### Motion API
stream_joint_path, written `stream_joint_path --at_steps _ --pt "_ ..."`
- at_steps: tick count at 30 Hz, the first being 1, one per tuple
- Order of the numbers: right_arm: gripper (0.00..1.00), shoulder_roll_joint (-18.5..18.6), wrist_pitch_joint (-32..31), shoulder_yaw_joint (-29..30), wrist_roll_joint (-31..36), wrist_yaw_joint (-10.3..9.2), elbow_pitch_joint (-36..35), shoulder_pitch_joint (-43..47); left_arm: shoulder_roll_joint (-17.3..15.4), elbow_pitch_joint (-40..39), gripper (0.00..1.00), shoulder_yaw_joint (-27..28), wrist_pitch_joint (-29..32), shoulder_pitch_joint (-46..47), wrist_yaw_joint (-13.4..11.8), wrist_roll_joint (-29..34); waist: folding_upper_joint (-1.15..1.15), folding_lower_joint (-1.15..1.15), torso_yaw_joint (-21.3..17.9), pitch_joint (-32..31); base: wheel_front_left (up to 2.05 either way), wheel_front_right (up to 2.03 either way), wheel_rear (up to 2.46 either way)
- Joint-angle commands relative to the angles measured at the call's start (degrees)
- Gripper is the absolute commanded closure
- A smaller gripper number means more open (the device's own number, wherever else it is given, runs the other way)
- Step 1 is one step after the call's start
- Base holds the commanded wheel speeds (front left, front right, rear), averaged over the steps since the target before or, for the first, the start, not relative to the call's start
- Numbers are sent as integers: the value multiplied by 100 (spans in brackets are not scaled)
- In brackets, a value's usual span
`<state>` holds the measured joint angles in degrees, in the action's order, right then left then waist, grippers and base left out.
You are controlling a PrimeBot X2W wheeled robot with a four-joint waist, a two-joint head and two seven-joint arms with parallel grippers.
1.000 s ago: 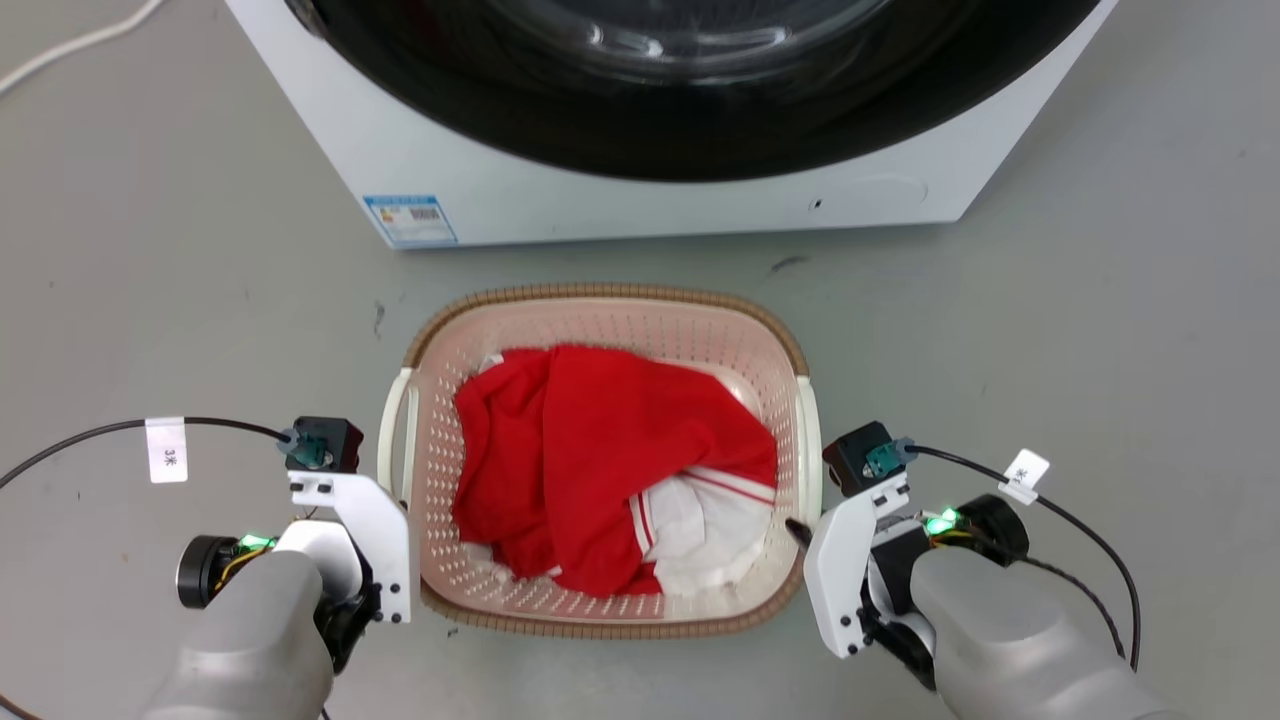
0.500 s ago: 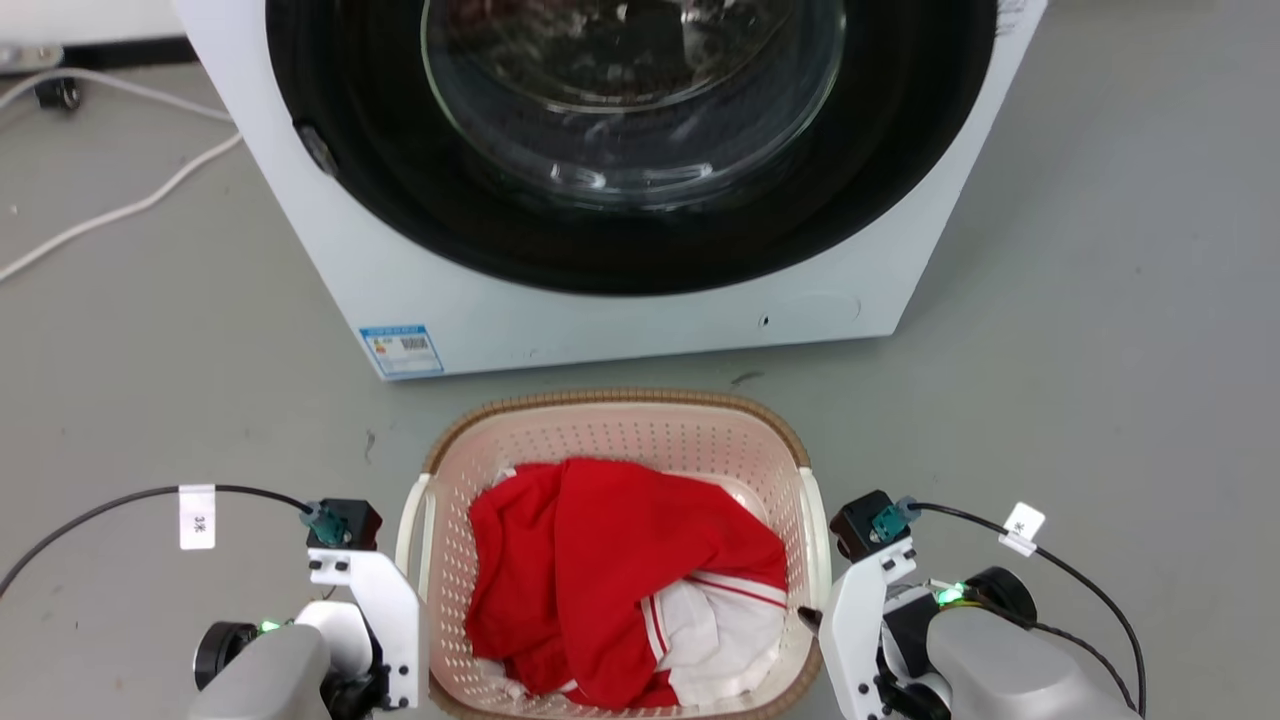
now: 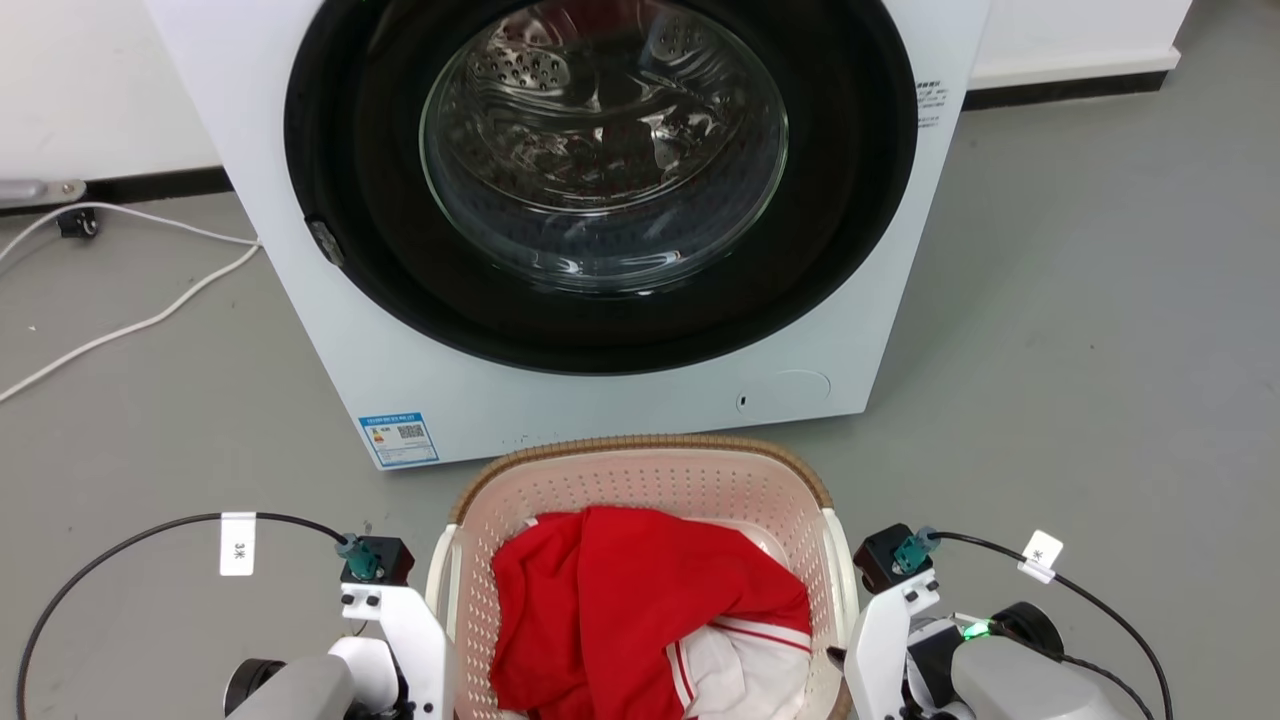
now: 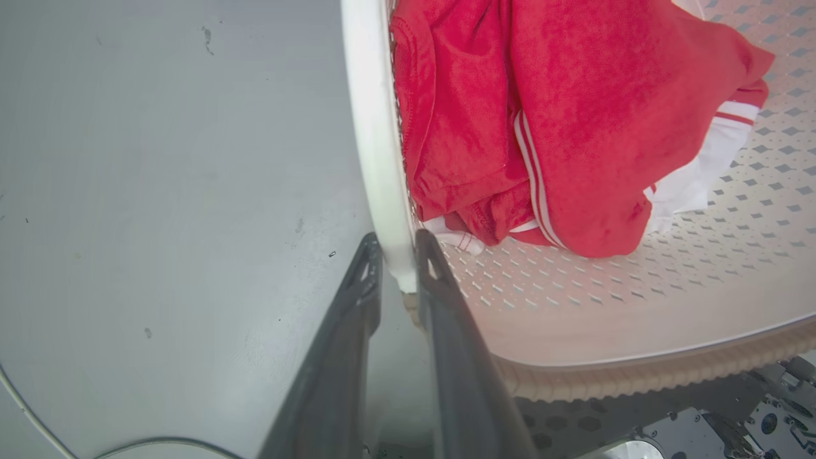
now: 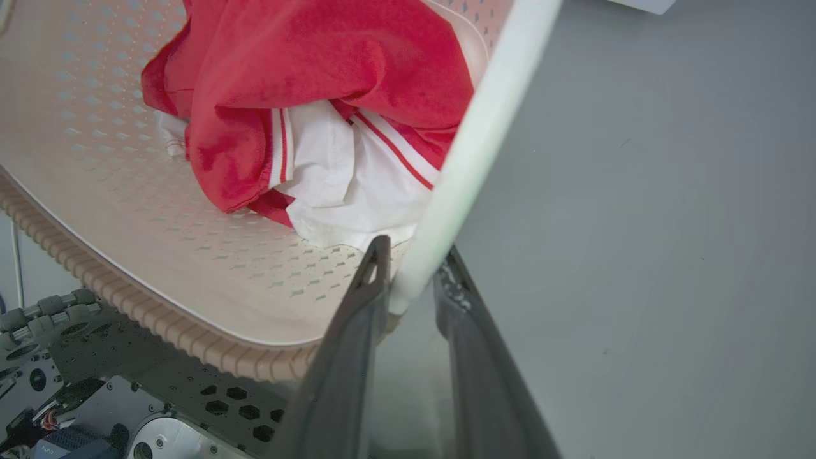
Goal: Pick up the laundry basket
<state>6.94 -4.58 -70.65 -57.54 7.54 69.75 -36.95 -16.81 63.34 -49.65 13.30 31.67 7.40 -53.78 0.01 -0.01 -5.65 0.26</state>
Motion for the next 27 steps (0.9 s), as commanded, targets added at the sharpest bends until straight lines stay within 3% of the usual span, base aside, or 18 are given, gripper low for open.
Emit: stream_joint_path --at_steps 1,27 --pt "100 71 -40 -50 -21 -10 22 87 -17 14 100 -104 93 24 7 -57 -1 1 13 -100 0 0 0" --pt "100 40 -280 -211 -222 -10 85 254 -60 39 100 -884 800 -17 8 -723 -1 1 234 -485 0 0 0"
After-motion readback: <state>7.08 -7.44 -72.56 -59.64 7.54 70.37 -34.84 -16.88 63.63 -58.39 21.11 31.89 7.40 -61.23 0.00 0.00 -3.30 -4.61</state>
